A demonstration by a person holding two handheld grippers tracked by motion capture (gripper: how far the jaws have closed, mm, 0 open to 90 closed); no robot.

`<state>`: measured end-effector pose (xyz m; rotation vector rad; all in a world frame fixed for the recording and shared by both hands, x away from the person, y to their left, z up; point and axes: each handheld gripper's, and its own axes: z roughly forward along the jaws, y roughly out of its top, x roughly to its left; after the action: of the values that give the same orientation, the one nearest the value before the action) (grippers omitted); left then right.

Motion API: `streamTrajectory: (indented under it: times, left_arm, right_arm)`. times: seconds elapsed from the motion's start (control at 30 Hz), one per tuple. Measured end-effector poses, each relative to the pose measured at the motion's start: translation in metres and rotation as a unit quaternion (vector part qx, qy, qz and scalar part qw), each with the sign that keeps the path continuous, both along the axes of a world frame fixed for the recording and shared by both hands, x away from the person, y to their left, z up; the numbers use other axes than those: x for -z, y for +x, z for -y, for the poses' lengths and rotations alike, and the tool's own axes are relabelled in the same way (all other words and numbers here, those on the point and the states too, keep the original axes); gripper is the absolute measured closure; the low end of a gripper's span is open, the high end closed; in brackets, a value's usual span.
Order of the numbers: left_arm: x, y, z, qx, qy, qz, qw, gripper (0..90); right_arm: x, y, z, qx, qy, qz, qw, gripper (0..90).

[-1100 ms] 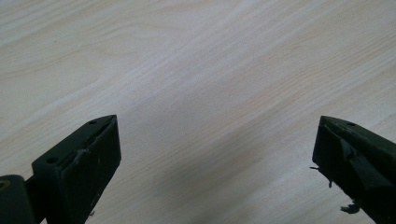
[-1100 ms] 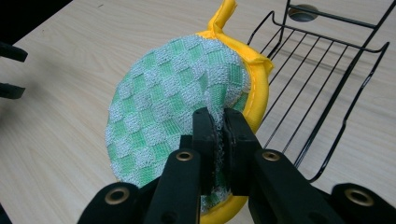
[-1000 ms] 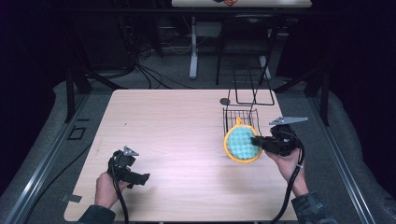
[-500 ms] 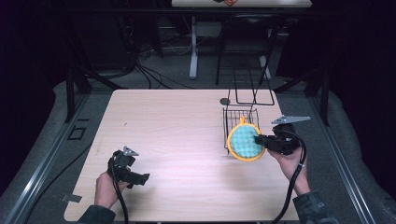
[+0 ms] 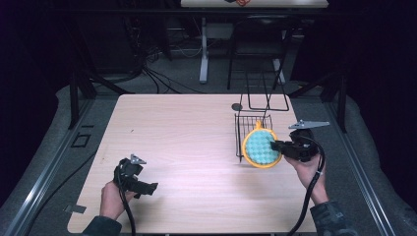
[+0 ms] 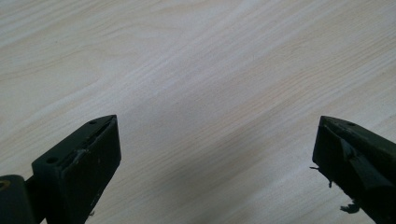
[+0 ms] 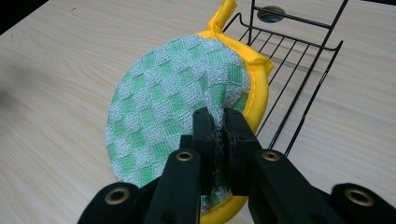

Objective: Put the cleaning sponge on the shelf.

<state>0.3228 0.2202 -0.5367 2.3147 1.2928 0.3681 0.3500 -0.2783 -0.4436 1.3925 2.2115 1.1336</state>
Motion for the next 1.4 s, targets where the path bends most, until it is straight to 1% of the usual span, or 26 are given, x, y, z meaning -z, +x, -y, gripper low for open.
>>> streamTrajectory:
  times: [0.23, 0.43, 0.47, 0.67, 0.9, 1.03, 1.2, 1.23, 1.33, 1.37, 1.4]
  left_arm:
    - [0.000, 0.000, 0.000, -0.002, 0.000, 0.002, 1.0000, 1.2]
    - [0.000, 0.001, 0.000, -0.001, -0.002, 0.000, 1.0000, 1.2]
    - [0.000, 0.001, 0.000, -0.001, -0.001, 0.000, 1.0000, 1.2]
    - [0.000, 0.000, 0.000, -0.003, -0.002, 0.001, 1.0000, 1.2]
    - [-0.001, 0.000, -0.001, -0.005, -0.003, 0.004, 1.0000, 1.2]
    - [-0.001, 0.000, -0.001, -0.003, -0.004, 0.002, 1.0000, 1.2]
    - [-0.001, 0.000, -0.001, -0.004, -0.005, 0.003, 1.0000, 1.2]
    - [-0.001, 0.000, -0.002, -0.004, -0.007, 0.002, 1.0000, 1.2]
    - [-0.001, 0.000, -0.002, -0.006, -0.006, 0.001, 1.0000, 1.2]
    - [0.000, 0.000, -0.002, -0.006, -0.005, 0.001, 1.0000, 1.2]
    - [-0.001, 0.000, -0.002, -0.006, -0.005, 0.001, 1.0000, 1.2]
  right_arm:
    - [-0.001, 0.002, 0.002, 0.004, -0.003, 0.005, 1.0000, 85.2]
    - [-0.001, 0.004, 0.004, 0.014, 0.000, 0.006, 0.9999, 85.2]
    - [-0.001, 0.005, 0.005, 0.013, 0.000, 0.010, 0.9999, 85.2]
    - [-0.001, 0.007, 0.004, 0.017, -0.004, 0.008, 0.9998, 85.2]
    - [-0.001, 0.011, 0.002, 0.023, -0.014, 0.014, 0.9996, 85.2]
    - [-0.001, 0.013, 0.002, 0.025, -0.020, 0.016, 0.9994, 85.2]
    - [-0.003, 0.019, 0.001, 0.034, -0.022, 0.020, 0.9990, 85.3]
    - [-0.003, 0.020, 0.001, 0.033, -0.027, 0.019, 0.9989, 85.2]
    - [0.000, 0.025, -0.001, 0.032, -0.031, 0.015, 0.9989, 85.3]
    - [0.000, 0.026, -0.001, 0.033, -0.034, 0.011, 0.9988, 85.3]
    - [0.001, 0.028, -0.002, 0.036, -0.034, 0.013, 0.9987, 85.3]
